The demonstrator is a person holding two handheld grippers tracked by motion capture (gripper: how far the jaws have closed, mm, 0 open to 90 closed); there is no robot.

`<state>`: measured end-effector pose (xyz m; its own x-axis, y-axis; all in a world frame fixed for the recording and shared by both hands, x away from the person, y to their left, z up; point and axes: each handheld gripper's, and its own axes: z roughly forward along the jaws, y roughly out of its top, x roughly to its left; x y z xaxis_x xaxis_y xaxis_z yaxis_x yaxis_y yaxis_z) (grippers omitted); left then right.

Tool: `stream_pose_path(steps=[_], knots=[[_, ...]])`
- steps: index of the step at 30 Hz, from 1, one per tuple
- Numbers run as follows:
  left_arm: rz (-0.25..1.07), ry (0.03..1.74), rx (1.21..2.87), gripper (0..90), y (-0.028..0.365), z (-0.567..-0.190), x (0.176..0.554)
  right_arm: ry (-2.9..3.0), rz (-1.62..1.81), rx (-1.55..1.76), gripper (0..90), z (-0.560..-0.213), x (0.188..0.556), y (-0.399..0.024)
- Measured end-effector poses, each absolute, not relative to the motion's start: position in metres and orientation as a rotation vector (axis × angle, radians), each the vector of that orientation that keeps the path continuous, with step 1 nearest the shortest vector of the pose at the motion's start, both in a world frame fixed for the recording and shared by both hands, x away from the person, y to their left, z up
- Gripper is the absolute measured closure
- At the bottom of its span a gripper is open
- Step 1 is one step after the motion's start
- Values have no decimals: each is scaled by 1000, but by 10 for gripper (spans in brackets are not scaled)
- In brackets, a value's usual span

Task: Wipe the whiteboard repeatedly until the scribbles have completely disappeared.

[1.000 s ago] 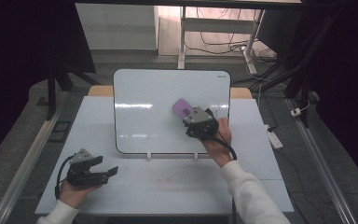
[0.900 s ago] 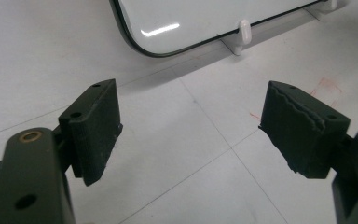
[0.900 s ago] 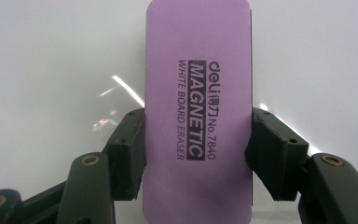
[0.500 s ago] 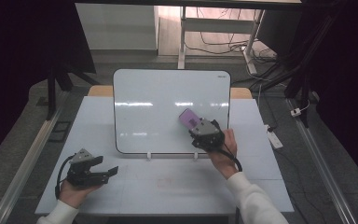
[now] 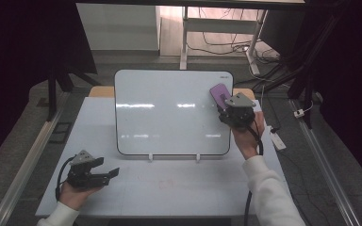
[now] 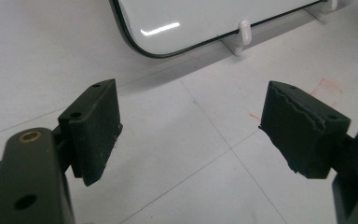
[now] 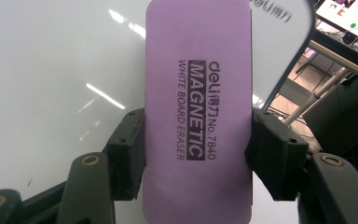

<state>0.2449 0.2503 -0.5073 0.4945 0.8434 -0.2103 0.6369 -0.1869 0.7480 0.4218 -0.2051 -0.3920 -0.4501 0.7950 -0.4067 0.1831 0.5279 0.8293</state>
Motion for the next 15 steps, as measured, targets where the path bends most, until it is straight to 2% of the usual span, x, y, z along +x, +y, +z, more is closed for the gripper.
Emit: stream_pose_path(steps=[3, 11, 15], knots=[[314, 1226, 1914, 204, 250, -508, 245, 1961, 923, 761, 409, -402, 414, -193], [314, 1221, 1916, 204, 249, -507, 245, 2119, 837, 488, 409, -467, 358, -134], [313, 1221, 1917, 204, 249, -507, 244, 2131, 871, 508, 409, -465, 360, -138]])
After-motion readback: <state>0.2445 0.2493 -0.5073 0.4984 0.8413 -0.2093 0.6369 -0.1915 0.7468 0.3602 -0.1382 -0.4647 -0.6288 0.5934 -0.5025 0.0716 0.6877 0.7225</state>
